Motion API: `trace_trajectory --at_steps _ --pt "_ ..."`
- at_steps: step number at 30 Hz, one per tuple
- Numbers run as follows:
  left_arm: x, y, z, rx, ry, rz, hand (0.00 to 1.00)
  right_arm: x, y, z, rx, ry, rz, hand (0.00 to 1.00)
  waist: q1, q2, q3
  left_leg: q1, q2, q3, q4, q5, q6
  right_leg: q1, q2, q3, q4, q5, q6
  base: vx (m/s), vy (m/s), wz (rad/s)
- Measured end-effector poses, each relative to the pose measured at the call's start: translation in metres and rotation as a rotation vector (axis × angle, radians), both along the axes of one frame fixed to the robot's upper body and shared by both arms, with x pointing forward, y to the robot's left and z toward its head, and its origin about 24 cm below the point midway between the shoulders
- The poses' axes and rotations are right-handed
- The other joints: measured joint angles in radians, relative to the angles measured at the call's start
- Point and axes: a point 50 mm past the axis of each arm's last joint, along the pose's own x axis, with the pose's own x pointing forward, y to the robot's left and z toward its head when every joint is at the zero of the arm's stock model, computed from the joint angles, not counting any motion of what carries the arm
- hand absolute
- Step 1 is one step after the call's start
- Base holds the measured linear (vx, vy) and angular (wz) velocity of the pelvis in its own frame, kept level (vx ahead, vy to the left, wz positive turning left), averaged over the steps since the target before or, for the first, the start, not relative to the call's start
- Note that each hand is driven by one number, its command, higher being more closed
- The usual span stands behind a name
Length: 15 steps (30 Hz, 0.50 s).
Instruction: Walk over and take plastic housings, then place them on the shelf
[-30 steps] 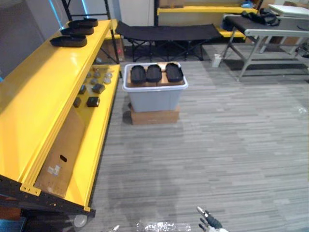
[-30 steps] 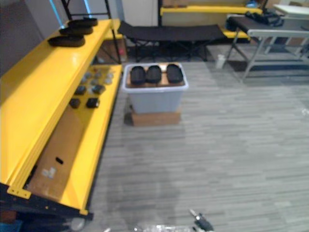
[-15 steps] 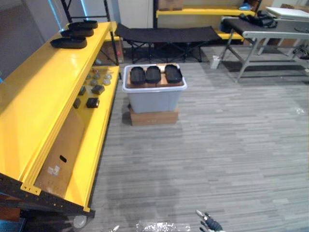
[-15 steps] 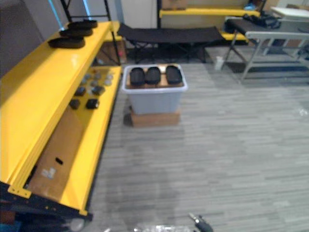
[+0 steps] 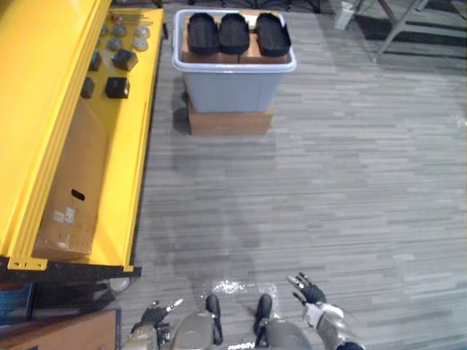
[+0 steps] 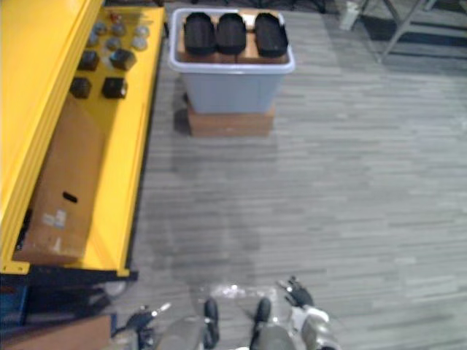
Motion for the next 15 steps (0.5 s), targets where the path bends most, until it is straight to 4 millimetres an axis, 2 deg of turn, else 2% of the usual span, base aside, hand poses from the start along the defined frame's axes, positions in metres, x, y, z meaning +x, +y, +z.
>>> trace_trajectory --at_steps 5,9,11,15 --pt "0.001 -0.004 0.000 0.001 -0.004 -0.037 0.00 0.000 0.008 0.000 -0.002 -0.013 0.037 0.00 0.020 0.002 0.000 0.000 0.007 -0.002 0.055 -0.026 0.001 0.022 0.002 0.000 0.004 0.000 0.000 -0.01 0.018 -0.01" --pt "-0.001 -0.004 -0.001 0.014 0.007 -0.058 0.00 -0.003 0.008 -0.001 -0.006 -0.002 0.032 0.00 0.022 0.002 0.000 0.002 0.008 -0.017 0.069 -0.031 0.004 0.036 0.003 -0.002 0.005 -0.005 -0.004 -0.07 -0.012 0.09" --pt "-0.004 -0.004 -0.002 0.013 0.021 -0.057 0.00 -0.011 0.007 -0.004 -0.006 0.018 0.027 0.00 0.022 0.002 0.000 0.003 0.007 -0.023 0.081 -0.035 0.003 0.048 0.001 -0.002 0.006 -0.018 -0.017 -0.07 -0.032 0.11" --pt "-0.024 -0.003 -0.008 0.003 0.081 -0.048 0.00 -0.030 0.004 -0.012 -0.032 0.081 0.047 0.00 0.024 0.007 -0.007 0.000 0.006 -0.019 0.125 -0.054 -0.001 0.063 -0.008 -0.001 0.016 -0.074 -0.003 -0.08 -0.058 -0.04"
